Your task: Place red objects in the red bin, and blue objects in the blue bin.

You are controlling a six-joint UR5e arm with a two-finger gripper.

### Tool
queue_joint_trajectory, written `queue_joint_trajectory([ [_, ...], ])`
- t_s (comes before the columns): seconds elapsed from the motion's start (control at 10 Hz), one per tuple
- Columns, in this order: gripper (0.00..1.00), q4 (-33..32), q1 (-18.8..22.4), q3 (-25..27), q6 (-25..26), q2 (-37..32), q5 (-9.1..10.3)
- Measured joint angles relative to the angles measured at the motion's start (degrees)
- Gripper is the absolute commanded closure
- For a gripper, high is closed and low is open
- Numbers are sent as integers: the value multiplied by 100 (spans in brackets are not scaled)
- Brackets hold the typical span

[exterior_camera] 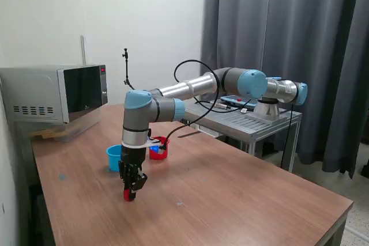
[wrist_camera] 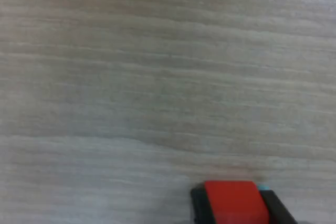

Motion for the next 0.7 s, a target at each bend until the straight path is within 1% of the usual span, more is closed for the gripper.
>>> queue_joint_trajectory([
  [0.7, 100, 38, 10, 42, 35, -122, -15],
])
